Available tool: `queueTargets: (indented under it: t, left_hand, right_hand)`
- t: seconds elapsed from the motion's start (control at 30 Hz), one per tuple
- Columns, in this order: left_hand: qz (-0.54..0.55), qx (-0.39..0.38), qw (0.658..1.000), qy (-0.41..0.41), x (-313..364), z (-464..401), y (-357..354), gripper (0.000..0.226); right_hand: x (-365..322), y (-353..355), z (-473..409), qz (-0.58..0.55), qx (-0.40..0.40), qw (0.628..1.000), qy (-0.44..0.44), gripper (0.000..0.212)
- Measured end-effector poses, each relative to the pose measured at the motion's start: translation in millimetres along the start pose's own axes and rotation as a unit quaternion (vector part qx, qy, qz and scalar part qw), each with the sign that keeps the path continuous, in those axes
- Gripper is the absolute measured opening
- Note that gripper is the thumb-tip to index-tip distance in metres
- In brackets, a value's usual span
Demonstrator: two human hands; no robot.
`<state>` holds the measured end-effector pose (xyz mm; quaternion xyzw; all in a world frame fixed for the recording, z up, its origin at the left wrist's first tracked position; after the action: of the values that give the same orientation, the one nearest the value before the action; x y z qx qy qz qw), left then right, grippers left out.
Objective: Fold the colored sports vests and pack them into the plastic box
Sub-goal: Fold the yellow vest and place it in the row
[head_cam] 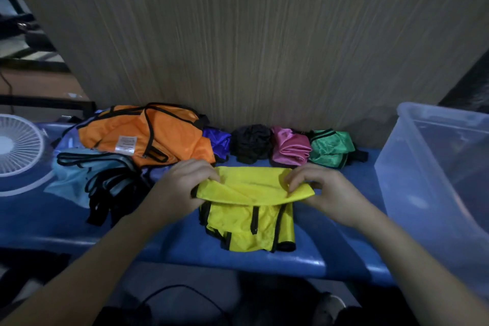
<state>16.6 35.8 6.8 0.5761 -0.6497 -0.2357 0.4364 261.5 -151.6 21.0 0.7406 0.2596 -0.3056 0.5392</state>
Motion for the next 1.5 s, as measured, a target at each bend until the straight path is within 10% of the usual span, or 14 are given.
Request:
queueTargets:
  t: [0.43, 0.67, 0.9, 1.5]
  left_hand:
    - [-0.023, -0.159, 0.986, -0.043, 19, 42, -10, 0.034]
    - [-0.024, -0.006, 0.999, 0.034, 29, 10, -6, 0.035]
    - [-0.080, -0.164, 0.977, 0.112, 11, -1, -61, 0.076]
    - [-0.047, -0.217, 0.954, 0.200, -11, 14, -47, 0.117]
  right_hand:
    - [11, -29, 48, 0.126, -0.206, 0.967, -0.084, 0.037]
    - [-8, -32, 17, 0.173, 0.047, 0.983, -0.041, 0.052]
    - [17, -78, 7, 0.288, -0.057, 0.951, -0.100, 0.089]
    - [21, -65, 10, 0.285, -0.056, 0.946, -0.142, 0.098]
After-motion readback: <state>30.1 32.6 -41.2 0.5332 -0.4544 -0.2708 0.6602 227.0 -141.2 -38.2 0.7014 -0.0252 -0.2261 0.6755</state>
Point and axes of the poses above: each hand's wrist, its own z-axis away from the middle knuckle, its own y-axis out of the back of the hand, x = y × z, the point moved 3 cm from there along -z, towards the middle knuckle, and after that the axes turned 4 degrees about -y, right-handed, at the moved point
